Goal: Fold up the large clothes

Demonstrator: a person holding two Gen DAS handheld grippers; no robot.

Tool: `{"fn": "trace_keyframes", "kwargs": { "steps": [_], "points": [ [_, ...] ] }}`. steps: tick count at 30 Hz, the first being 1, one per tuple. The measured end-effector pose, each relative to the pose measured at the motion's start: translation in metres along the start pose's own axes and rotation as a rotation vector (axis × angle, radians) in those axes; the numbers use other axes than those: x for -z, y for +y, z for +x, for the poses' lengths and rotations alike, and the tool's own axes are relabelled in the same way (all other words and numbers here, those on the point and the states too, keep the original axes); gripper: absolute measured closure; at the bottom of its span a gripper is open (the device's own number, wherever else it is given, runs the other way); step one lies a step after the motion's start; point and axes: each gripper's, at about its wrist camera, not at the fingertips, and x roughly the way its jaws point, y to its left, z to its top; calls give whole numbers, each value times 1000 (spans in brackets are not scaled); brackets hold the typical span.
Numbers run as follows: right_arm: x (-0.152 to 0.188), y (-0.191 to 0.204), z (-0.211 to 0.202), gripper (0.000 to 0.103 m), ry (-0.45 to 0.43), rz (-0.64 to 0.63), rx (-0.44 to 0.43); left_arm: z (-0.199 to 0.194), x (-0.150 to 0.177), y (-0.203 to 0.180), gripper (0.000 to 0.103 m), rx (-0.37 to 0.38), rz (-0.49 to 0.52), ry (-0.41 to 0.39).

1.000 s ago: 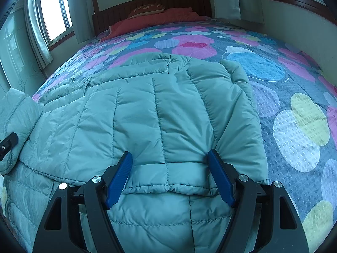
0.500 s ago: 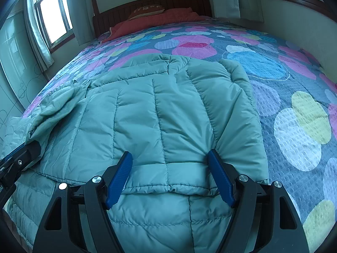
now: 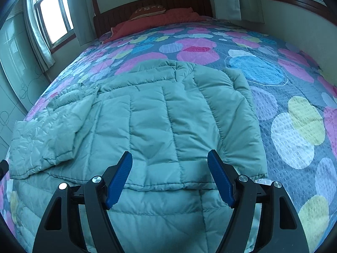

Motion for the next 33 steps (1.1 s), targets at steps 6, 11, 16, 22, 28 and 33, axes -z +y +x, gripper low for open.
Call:
{"fn": "trace_keyframes", "kwargs": {
  "steps": [6,11,16,22,28,33],
  "points": [
    [-11,42,-7,30,11,11,-111,6,0,65,47,-117,-98,7],
    [-18,74,8,30,53,33,-187,16,-2,93,46,-166,-122,21],
    [-12,97,32,58,115,-1,-193,26,1,99,46,-173,-126,42],
    [-13,96,21,89,76,-42,-201,28,-3,95,45,-157,-124,40],
    [-32,47,-8,90,-14,-15,-128,28,-13,86,39,-133,-115,27],
    [-38,-13,-8,90,-8,42,-44,39,-17,69,39,-119,-83,43]
  ]
}}
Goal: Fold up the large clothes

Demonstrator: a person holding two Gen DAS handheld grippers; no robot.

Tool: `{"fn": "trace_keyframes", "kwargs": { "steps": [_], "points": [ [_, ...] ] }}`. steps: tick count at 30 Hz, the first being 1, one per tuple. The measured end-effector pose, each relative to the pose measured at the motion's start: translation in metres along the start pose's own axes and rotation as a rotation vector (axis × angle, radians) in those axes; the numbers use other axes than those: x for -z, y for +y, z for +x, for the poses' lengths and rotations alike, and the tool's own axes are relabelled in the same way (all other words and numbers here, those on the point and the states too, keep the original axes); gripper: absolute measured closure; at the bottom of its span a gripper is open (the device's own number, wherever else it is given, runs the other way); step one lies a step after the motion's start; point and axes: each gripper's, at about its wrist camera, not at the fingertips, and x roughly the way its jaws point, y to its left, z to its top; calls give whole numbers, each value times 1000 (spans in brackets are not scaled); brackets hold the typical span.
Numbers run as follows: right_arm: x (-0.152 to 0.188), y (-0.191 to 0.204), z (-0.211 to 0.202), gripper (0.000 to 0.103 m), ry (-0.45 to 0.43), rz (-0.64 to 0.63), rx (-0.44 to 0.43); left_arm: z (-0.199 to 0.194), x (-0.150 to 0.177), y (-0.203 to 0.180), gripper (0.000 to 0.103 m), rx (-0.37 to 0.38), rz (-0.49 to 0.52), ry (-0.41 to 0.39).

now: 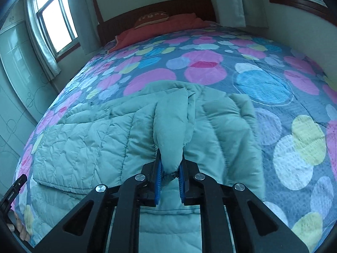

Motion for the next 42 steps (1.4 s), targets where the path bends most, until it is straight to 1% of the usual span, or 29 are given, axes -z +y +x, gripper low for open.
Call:
{"fn": "trace_keyframes", "kwargs": {
  "steps": [2,4,5,6,8,10,12,14,16,18,21,23,24,26,29,30,32,34,35,37,39,40,42],
  "points": [
    [2,-18,6,90,26,29,8,4,-1,-8,39,0,21,4],
    [4,-29,13,89,39,29,41,10,-1,-16,39,1,39,18],
    [6,-33,17,89,54,30,47,13,-1,-19,39,1,44,27],
    [7,-36,20,85,71,34,38,15,-2,-21,39,1,48,36],
    [8,-38,22,74,89,35,29,19,-4,-25,39,4,54,46],
    [6,-38,14,52,69,34,41,18,-8,-30,39,7,67,35],
    [1,-36,0,47,2,31,74,18,-14,-35,39,5,83,17],
    [-7,-30,-9,47,-43,16,90,20,-22,-41,39,4,97,7],
    [-16,-21,-4,47,-43,1,60,26,-30,-48,39,3,108,7],
    [-23,-13,11,47,-17,-9,29,38,-36,-53,39,-1,111,17],
    [-29,2,36,47,4,-55,32,67,-37,-54,39,-86,121,64],
    [-28,8,52,47,31,-75,39,86,-34,-49,37,-118,125,109],
    [-27,9,60,46,47,-83,40,92,-32,-47,37,-121,130,121],
    [-22,11,77,44,92,-104,43,95,-31,-44,36,-119,137,120],
    [-23,14,76,44,97,-116,50,82,-34,-46,38,-136,141,96],
    [-26,13,72,44,92,-100,42,74,-36,-46,38,-130,133,70],
    [-31,13,63,44,60,-72,20,60,-43,-49,38,-96,112,15],
    [-37,17,62,44,42,-69,19,56,-50,-56,38,-63,109,2],
    [-39,19,66,44,46,-70,19,60,-52,-62,37,-43,116,12],
    [-40,22,77,43,66,-68,29,76,-54,-72,37,-32,129,56],
    [-39,23,94,38,102,-80,46,102,-49,-76,37,-35,134,151],
    [-37,24,98,37,108,-90,53,109,-46,-74,36,-26,123,187],
    [-38,27,90,38,106,-104,63,98,-44,-68,37,-19,82,162]
  ]
}}
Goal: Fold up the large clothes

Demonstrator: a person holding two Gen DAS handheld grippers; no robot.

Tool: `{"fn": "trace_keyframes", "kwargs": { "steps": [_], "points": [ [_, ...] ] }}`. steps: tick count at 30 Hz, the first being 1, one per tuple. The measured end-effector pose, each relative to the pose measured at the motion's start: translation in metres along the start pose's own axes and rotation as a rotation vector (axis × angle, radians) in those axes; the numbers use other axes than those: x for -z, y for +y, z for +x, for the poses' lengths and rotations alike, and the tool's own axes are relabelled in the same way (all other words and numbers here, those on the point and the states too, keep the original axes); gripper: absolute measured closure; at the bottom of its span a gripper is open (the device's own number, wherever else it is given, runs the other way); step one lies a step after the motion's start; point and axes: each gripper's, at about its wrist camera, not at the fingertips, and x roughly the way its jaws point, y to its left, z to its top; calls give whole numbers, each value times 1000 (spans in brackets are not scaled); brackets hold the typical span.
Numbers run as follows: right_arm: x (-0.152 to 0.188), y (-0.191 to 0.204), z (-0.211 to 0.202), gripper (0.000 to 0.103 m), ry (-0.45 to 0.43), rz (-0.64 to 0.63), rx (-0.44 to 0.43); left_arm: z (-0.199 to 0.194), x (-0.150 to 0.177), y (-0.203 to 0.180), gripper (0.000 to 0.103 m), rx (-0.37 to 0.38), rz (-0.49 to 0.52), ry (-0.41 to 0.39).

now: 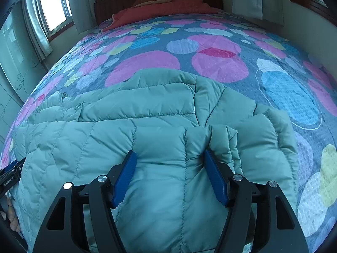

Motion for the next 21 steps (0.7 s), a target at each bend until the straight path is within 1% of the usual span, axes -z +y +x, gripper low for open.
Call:
{"fn": "trace_keyframes", "kwargs": {
  "steps": [2,4,5,7,8,10,13,15,18,21],
  "points": [
    [6,-1,-18,37,-13,2,-14,-18,7,5,37,32,-9,-32],
    [17,-2,-34,37,-33,-20,20,-29,16,10,37,24,-8,-65],
    [25,-3,-38,37,-38,-25,42,-27,21,11,37,15,-6,-56],
    [39,-6,-26,37,11,-41,48,-10,28,12,35,32,7,8],
    [43,-6,-21,36,15,-55,46,-6,31,15,34,42,-10,20],
    [46,-7,-26,36,-10,-61,38,-14,33,20,34,51,-49,16],
    [50,-15,-50,36,-21,-15,-11,-34,40,28,34,65,-48,5],
    [60,-23,-70,36,-45,11,-21,-52,51,38,34,71,-56,-18],
    [81,-42,-97,36,-49,57,-40,-74,74,57,34,100,-79,-11],
    [111,-66,-122,36,-43,101,-31,-93,103,79,34,120,-120,15]
  ]
}}
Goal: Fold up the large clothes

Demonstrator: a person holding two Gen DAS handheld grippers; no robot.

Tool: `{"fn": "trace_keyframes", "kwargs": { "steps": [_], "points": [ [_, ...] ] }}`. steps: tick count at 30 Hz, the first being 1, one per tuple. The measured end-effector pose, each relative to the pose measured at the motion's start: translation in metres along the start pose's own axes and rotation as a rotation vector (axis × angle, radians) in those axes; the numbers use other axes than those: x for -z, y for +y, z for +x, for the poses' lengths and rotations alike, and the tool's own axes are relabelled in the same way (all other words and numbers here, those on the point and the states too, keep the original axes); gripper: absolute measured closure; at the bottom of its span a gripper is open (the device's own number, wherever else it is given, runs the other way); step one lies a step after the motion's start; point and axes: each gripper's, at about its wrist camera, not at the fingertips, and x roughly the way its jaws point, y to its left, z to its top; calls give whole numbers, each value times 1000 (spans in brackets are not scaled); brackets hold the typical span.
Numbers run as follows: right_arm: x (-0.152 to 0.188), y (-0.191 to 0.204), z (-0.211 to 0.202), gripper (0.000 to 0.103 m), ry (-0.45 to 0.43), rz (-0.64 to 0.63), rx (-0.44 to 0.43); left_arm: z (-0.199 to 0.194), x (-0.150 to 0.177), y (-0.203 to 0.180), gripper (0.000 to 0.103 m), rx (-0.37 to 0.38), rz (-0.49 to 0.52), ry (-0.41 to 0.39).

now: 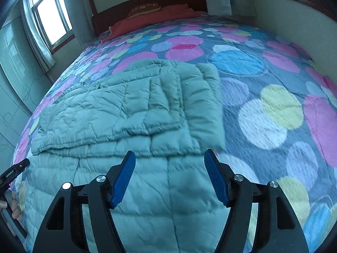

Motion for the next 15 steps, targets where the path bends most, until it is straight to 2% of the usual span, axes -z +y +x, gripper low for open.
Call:
{"fn": "trace_keyframes", "kwargs": {
  "steps": [7,11,15],
  "points": [
    [65,-55,-45,36,67,96,25,-42,64,57,34,18,-158,55],
    [102,-76,-66,36,90,165,7,-59,97,80,34,40,-258,76],
    [129,-90,-80,36,107,232,-35,-81,123,88,34,53,-303,67]
  ]
}}
